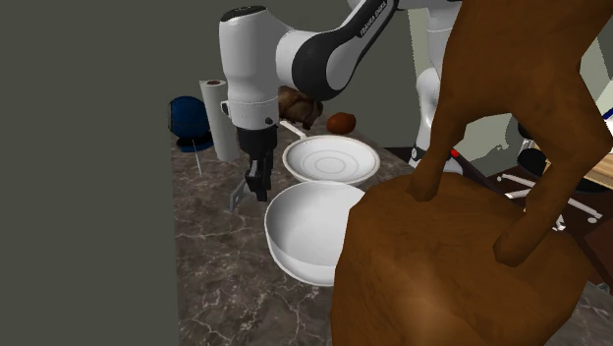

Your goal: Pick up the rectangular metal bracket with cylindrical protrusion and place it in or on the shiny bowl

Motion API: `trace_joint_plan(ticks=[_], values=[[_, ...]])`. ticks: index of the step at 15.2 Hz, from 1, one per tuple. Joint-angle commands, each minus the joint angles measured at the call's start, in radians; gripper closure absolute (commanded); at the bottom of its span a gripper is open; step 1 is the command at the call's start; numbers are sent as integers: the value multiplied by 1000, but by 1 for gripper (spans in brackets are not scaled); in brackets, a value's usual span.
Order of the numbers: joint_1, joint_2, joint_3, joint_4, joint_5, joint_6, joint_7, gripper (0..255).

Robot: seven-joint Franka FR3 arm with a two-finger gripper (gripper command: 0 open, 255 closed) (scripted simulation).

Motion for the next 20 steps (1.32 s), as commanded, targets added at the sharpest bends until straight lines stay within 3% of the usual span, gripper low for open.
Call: trace_joint_plan(ticks=[1, 4, 20], values=[[0, 0, 0, 0, 0, 0, 0, 255], [0, 0, 0, 0, 0, 0, 0, 255], [-7, -72, 14, 122, 37, -188, -24, 255]])
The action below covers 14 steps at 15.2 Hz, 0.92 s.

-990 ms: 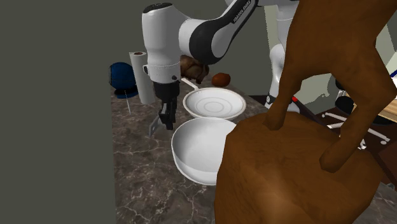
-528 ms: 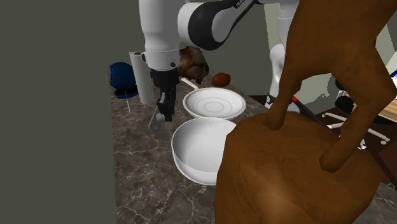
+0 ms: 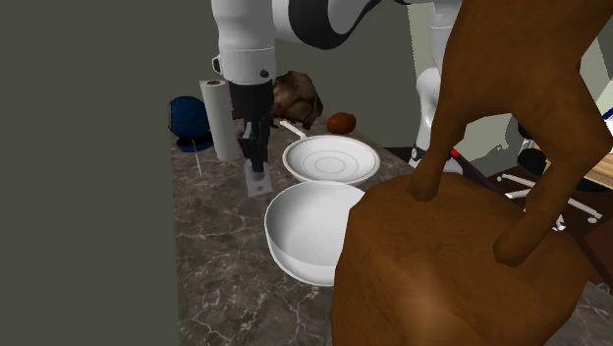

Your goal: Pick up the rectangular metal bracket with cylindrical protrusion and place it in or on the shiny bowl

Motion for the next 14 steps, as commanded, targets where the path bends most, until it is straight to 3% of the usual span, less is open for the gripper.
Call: trace_joint_plan(ticks=[1, 14], values=[[0, -7, 1, 19, 4, -26, -2, 255], [5, -23, 7, 163, 13, -184, -10, 255]])
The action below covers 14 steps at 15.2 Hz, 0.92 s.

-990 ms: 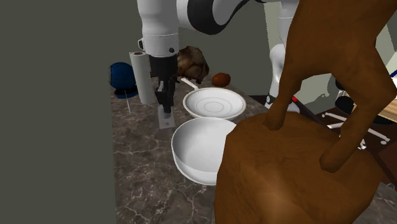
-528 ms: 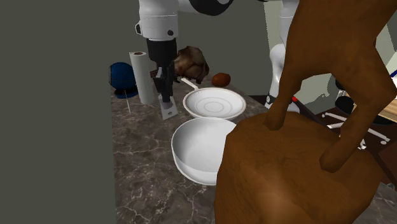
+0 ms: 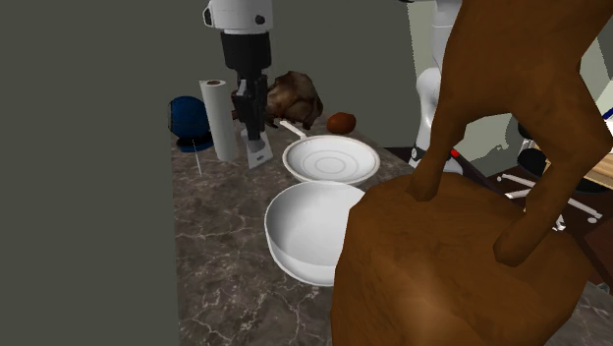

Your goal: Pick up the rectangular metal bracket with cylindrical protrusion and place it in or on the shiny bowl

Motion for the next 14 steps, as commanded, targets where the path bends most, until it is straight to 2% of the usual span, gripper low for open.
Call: trace_joint_plan(ticks=[1, 7, 14], values=[[11, -9, 8, -4, 2, -6, 19, 255], [86, -41, 55, -50, 3, 7, 144, 255], [188, -30, 109, -44, -15, 3, 302, 255]])
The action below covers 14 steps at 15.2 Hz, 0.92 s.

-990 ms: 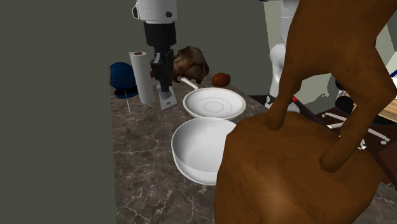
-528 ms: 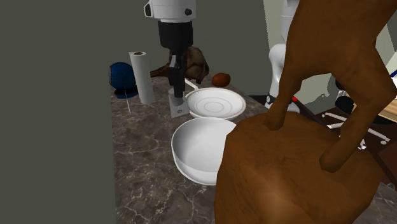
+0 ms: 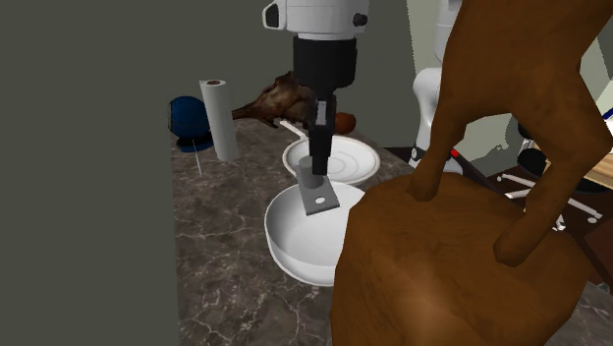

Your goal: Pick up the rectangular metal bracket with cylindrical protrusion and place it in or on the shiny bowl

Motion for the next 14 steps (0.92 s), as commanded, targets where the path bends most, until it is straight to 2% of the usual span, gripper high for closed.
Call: trace_joint_plan(ticks=[1, 2, 14], values=[[31, 10, 15, 8, -8, -1, 48, 255], [57, 21, 27, 20, -17, -6, 85, 255], [52, 39, 20, -119, -30, 149, 96, 255]])
